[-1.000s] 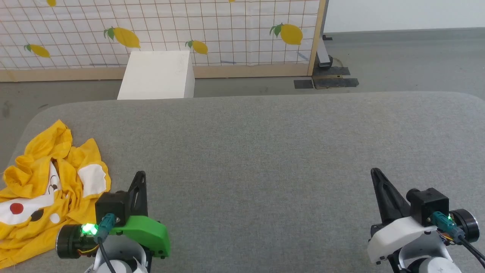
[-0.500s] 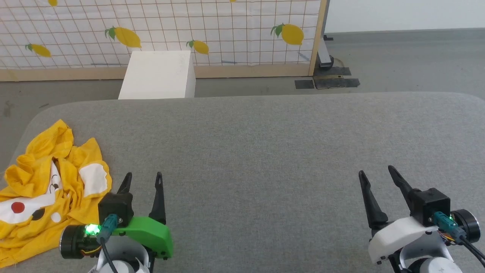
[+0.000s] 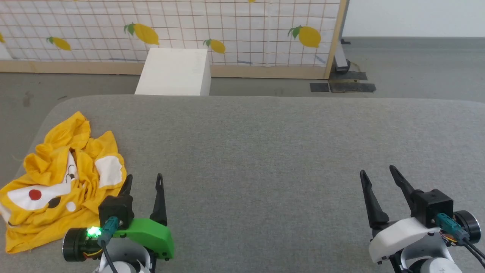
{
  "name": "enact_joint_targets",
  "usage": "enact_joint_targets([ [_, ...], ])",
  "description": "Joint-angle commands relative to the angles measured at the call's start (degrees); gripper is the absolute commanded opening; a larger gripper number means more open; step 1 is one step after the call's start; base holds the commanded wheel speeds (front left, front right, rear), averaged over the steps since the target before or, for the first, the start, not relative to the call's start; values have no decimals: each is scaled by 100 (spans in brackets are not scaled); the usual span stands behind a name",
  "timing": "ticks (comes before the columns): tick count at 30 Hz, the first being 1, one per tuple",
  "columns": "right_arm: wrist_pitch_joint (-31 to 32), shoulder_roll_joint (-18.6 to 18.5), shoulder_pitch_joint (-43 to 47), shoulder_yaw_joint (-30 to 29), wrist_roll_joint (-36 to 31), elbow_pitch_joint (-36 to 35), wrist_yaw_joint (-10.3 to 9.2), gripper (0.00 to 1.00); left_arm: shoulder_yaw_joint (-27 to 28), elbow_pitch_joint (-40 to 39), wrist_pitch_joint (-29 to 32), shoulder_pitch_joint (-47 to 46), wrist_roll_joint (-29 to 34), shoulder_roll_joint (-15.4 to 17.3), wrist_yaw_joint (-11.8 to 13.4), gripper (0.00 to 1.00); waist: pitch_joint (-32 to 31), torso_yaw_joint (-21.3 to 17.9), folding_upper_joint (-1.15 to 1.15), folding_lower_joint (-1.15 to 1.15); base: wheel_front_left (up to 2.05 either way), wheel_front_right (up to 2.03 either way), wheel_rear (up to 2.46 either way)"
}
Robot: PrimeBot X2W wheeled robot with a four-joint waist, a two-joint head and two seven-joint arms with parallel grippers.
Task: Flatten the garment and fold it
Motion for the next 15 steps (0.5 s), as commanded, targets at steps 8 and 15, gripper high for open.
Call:
enact_joint_targets([
  [8,-124,3,20,-15,95,57,-2,100,-27,57,-142,-82,-151,71,130,100,-11,375,0,0,0,0,0],
  [15,-186,4,6,-7,150,89,-3,100,-40,83,-216,-71,-250,108,216,100,-7,664,0,0,0,0,0],
])
